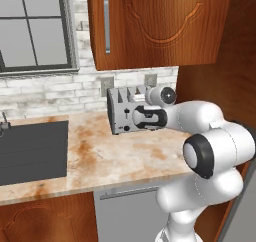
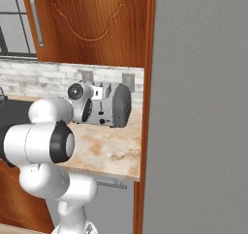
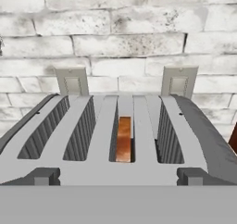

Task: Start the toaster. Once the lever pops up, take the bread to the plate on the dining counter.

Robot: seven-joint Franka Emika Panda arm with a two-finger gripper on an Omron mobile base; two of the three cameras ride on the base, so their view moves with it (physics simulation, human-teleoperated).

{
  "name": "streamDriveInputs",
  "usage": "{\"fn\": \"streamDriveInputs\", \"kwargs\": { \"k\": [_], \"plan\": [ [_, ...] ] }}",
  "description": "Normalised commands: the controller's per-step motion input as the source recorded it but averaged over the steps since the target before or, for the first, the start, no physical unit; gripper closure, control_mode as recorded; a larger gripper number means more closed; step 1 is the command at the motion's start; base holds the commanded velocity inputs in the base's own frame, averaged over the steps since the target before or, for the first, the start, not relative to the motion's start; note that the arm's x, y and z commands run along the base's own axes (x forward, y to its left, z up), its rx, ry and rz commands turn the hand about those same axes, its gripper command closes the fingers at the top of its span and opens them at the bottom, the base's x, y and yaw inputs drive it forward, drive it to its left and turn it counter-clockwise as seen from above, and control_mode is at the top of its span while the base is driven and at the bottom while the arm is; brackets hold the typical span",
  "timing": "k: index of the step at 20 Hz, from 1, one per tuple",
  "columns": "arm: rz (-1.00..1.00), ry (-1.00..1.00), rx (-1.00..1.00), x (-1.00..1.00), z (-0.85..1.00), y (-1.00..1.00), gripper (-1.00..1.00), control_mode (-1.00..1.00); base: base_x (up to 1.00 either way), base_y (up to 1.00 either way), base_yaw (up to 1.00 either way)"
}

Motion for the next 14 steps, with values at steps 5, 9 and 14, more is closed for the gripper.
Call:
{"fn": "streamDriveInputs", "kwargs": {
  "k": [5, 9, 14],
  "plan": [
    [0.0, 0.0, 0.0, 0.08, 0.0, 0.0, -1.0, -1.0, 0.0, 0.0, 0.0],
    [0.0, 0.0, 0.0, 0.05, 0.0, 0.0, -1.0, -1.0, 0.0, 0.0, 0.0],
    [0.0, 0.0, 0.0, 0.05, 0.0, 0.0, -1.0, -1.0, 0.0, 0.0, 0.0]
  ]
}}
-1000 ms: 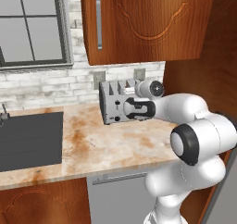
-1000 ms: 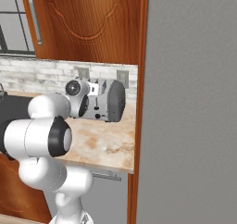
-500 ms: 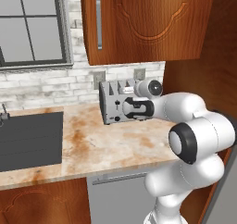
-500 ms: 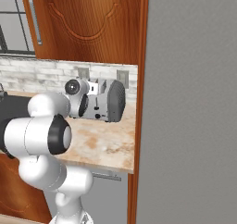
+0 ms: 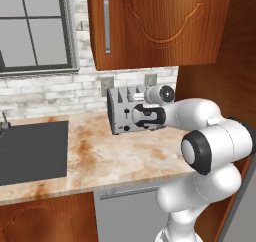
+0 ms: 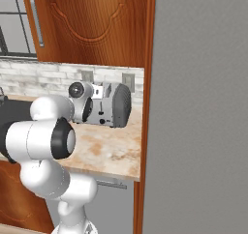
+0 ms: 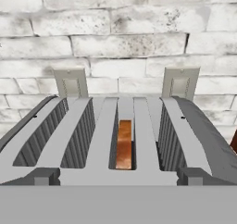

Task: Start the toaster. Once the lever pops up, take the bread to the plate on the dining counter.

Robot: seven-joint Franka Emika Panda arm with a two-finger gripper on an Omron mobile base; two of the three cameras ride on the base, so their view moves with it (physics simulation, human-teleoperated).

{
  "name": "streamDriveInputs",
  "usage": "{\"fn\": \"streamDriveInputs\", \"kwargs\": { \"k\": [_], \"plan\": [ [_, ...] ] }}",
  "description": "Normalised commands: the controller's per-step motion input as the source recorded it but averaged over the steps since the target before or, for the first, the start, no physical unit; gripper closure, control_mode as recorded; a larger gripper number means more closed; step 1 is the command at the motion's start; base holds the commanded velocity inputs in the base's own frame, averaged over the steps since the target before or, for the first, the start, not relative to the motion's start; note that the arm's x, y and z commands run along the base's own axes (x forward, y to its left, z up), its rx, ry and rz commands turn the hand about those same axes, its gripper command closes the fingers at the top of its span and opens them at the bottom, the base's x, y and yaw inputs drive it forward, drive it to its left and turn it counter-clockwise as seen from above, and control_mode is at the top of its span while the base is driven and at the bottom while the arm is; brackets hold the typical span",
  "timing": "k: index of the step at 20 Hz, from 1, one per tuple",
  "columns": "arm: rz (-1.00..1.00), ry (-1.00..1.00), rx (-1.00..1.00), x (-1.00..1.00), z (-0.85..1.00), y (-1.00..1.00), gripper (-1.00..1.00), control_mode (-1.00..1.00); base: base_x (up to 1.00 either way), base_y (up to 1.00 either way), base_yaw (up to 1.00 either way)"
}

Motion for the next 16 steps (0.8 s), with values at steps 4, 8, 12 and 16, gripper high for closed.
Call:
{"fn": "streamDriveInputs", "kwargs": {
  "k": [4, 8, 12, 16],
  "plan": [
    [0.0, 0.0, 0.0, 0.0, 0.0, 0.0, -1.0, -1.0, 0.0, 0.0, 0.0],
    [0.0, 0.0, 0.0, 0.0, 0.0, 0.0, -1.0, -1.0, 0.0, 0.0, 0.0],
    [0.0, 0.0, 0.0, 0.0, 0.0, 0.0, -1.0, -1.0, 0.0, 0.0, 0.0],
    [0.0, 0.0, 0.0, 0.0, 0.0, 0.0, -1.0, -1.0, 0.0, 0.0, 0.0]
  ]
}}
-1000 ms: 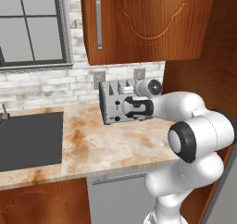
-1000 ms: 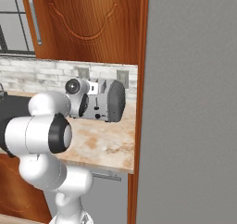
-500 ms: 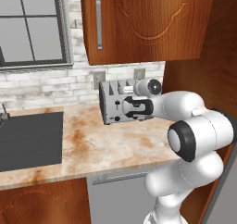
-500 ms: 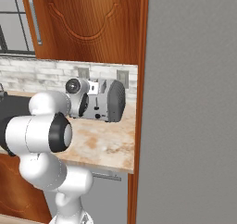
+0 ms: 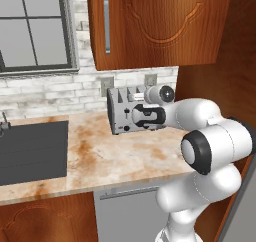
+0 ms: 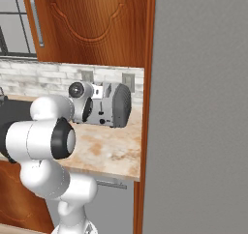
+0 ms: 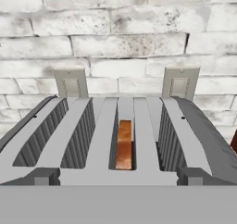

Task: Start the toaster. Once the lever pops up, take the bread to the plate on the dining counter.

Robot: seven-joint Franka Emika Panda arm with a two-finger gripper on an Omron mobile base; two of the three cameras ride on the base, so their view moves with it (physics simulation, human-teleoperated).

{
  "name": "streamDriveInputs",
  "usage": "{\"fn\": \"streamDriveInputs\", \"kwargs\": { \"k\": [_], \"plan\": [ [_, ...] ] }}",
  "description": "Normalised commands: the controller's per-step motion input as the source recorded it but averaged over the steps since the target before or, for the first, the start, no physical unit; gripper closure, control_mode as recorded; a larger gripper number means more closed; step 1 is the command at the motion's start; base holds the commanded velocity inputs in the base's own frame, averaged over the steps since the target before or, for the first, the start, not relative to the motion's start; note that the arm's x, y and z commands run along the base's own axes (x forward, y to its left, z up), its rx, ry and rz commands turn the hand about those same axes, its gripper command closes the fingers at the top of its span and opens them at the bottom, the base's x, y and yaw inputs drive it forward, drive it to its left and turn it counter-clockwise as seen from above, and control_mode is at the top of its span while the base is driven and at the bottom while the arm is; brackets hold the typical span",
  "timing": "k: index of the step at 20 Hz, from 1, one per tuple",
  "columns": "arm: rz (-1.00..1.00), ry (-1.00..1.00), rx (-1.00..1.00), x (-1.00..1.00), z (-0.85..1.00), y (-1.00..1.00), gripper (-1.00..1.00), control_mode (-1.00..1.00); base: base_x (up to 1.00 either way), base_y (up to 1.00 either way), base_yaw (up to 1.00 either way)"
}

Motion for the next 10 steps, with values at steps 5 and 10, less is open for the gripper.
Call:
{"fn": "streamDriveInputs", "kwargs": {
  "k": [5, 10],
  "plan": [
    [0.0, 0.0, 0.0, 0.0, 0.0, 0.0, -1.0, -1.0, 0.0, 0.0, 0.0],
    [0.0, 0.0, 0.0, 0.0, 0.0, -0.01, -1.0, -1.0, 0.0, 0.0, 0.0]
  ]
}}
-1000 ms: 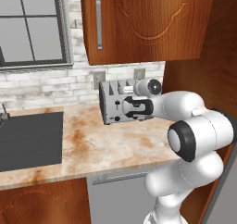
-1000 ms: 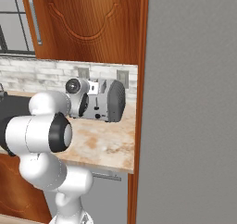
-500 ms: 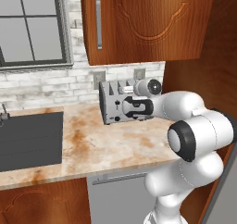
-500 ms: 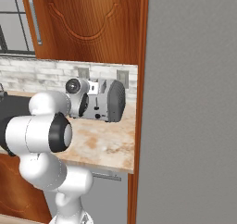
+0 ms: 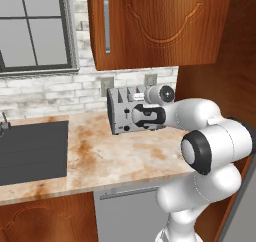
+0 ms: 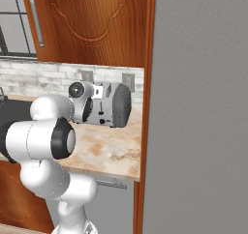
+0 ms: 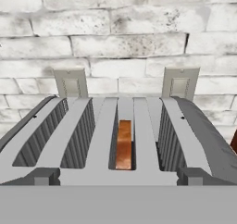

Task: Start the toaster. Once the lever pops up, take the bread to the plate on the dining counter.

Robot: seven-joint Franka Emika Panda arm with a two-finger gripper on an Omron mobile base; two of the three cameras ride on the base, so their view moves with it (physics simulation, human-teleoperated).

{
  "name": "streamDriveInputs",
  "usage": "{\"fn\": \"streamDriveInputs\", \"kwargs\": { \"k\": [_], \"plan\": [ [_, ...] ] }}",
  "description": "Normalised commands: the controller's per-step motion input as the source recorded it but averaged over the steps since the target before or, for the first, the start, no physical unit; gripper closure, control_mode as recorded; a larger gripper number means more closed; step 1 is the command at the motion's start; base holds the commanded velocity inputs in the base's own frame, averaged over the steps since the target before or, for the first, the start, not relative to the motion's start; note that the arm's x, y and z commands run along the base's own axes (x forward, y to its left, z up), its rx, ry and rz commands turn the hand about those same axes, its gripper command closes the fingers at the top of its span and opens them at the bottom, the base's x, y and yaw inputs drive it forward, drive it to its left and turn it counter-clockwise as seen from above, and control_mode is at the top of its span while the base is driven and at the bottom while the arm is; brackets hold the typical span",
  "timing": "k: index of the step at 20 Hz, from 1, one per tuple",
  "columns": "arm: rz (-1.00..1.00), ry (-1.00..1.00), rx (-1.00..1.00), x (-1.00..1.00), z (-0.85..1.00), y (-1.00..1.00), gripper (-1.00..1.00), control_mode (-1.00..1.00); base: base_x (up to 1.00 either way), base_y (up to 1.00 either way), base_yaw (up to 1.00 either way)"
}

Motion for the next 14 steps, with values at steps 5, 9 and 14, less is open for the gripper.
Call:
{"fn": "streamDriveInputs", "kwargs": {
  "k": [5, 9, 14],
  "plan": [
    [0.0, 0.0, 0.0, 0.0, 0.01, -0.09, -1.0, -1.0, 0.0, 0.0, 0.0],
    [0.0, 0.0, 0.0, 0.0, 0.11, -0.02, -1.0, -1.0, 0.0, 0.0, 0.0],
    [-0.01, 0.0, 0.0, 0.0, 0.06, 0.0, -1.0, -1.0, 0.0, 0.0, 0.0]
  ]
}}
